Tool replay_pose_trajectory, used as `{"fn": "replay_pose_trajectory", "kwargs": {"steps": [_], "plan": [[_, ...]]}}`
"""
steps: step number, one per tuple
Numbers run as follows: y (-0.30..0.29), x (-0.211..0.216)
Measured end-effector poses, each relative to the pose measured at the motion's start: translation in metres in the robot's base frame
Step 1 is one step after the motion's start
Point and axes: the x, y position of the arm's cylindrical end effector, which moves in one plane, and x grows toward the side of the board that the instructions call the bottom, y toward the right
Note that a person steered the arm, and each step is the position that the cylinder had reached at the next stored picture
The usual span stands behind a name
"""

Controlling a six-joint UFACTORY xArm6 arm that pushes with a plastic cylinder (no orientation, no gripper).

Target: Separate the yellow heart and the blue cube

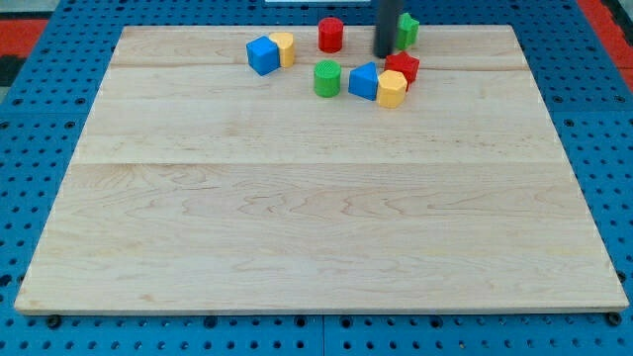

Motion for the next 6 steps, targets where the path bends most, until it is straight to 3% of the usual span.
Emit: {"fn": "replay_pose_trajectory", "kwargs": {"steps": [1,2,5,6], "plan": [[-0.084,0.0],[-0.129,0.0],[-0.124,0.028],[-0.183,0.017]]}}
